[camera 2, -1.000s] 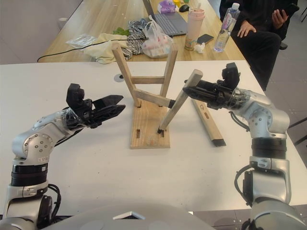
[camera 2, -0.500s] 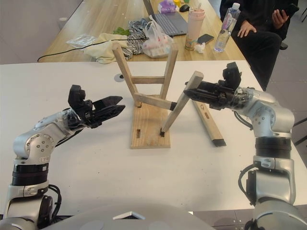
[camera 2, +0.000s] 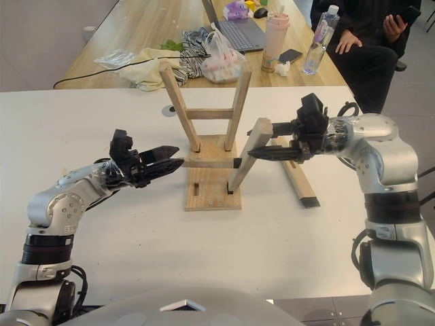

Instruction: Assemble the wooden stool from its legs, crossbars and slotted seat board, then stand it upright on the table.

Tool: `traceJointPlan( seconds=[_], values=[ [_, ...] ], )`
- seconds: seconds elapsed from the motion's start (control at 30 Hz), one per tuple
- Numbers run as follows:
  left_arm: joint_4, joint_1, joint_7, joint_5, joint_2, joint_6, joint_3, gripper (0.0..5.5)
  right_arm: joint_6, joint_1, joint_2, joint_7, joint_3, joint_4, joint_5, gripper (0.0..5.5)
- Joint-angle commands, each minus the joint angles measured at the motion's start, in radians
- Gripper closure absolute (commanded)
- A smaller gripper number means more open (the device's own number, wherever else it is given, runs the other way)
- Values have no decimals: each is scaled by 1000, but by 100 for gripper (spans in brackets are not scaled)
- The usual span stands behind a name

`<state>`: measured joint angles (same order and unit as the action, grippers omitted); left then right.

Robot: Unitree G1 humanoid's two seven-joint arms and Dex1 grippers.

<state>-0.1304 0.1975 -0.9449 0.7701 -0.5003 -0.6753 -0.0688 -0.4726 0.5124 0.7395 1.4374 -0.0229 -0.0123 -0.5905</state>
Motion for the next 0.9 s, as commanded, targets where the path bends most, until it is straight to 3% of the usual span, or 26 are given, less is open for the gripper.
traceJointPlan(
  seconds=[0.03,0.13,0.27,0.47,0.5,0.77,0.9],
  values=[
    [31,-7,16,-48,-27,26,-18,255,-17,-45,46,3,-56,5,62,346],
    [24,-20,-30,-25,-85,28,-83,255,-2,-70,58,-9,-81,0,90,346],
    [41,45,41,142,-37,-40,-221,255,30,-126,71,-33,-150,1,164,346],
    [38,72,135,176,-1,-64,-242,255,42,-195,75,-91,-230,17,202,346],
    [42,75,143,178,0,-65,-243,255,50,-192,79,-101,-229,17,207,310],
    [43,85,165,173,21,-60,-232,255,98,-136,89,-108,-225,-50,301,196],
    [40,84,202,169,31,-45,-261,255,120,-108,26,-294,-152,-116,369,192]
  ],
)
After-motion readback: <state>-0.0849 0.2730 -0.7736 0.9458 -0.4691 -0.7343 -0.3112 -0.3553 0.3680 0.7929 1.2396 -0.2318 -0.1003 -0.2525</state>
